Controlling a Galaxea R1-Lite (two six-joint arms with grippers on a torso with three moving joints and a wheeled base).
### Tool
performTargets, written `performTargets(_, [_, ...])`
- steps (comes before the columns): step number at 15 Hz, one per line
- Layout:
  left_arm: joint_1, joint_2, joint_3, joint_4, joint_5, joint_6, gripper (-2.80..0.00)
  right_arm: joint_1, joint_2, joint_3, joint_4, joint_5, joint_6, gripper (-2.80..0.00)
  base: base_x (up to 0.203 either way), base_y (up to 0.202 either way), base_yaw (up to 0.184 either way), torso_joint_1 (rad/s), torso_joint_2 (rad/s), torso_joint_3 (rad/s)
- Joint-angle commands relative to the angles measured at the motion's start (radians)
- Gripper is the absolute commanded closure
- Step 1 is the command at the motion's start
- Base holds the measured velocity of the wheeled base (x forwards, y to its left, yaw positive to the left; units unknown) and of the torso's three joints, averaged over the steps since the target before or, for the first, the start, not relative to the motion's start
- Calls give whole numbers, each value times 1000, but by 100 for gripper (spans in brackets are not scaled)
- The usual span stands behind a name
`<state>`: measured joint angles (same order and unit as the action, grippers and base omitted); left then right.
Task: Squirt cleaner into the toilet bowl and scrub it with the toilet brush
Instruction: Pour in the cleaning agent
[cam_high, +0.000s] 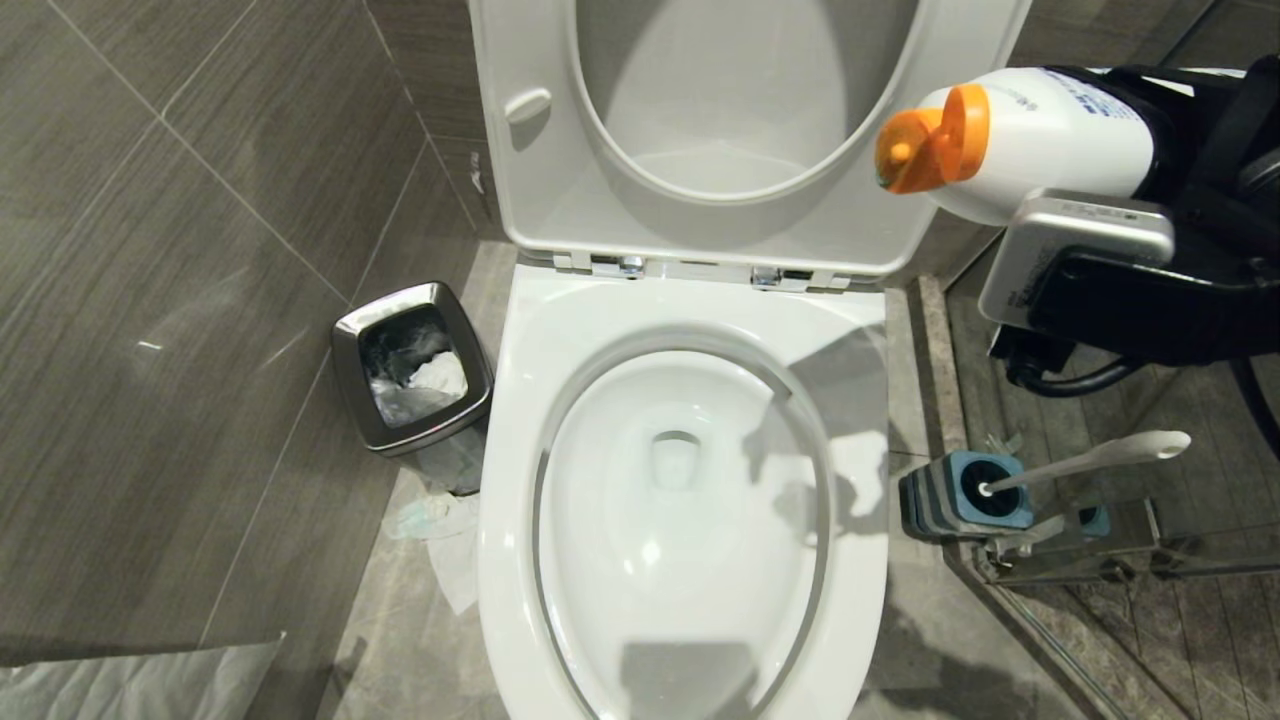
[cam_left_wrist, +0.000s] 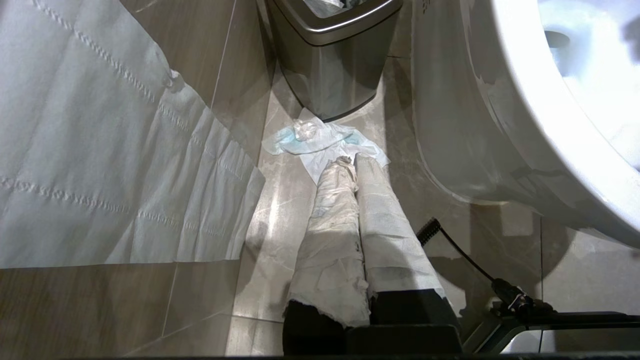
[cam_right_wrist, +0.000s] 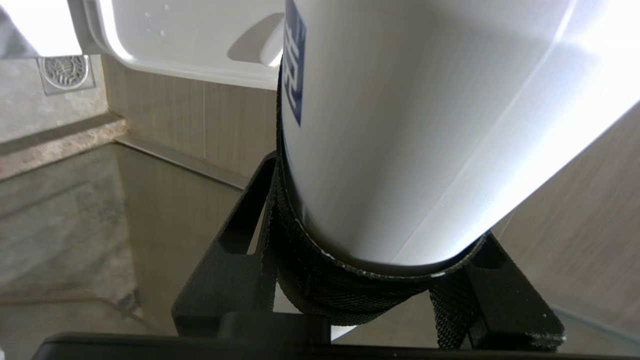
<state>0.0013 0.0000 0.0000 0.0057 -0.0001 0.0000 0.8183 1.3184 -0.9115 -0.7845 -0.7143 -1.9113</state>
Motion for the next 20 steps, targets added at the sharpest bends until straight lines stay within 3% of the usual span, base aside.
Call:
performTargets(1, [0,0,0,0,0,0,0,1,7,10,-6,-2,-39,0,0,0,0,0,0,0])
performTargets(7, [0,0,0,0,0,0,0,9,12,8,-19,-1,-172,0,0,0,0,0,0,0])
performTargets(12, [0,0,0,0,0,0,0,10,68,3,-150,9,-300,0,0,0,0,0,0,0])
performTargets(20, [0,0,0,0,0,0,0,47,144,0,-311,21,-438,0,0,0,0,0,0,0])
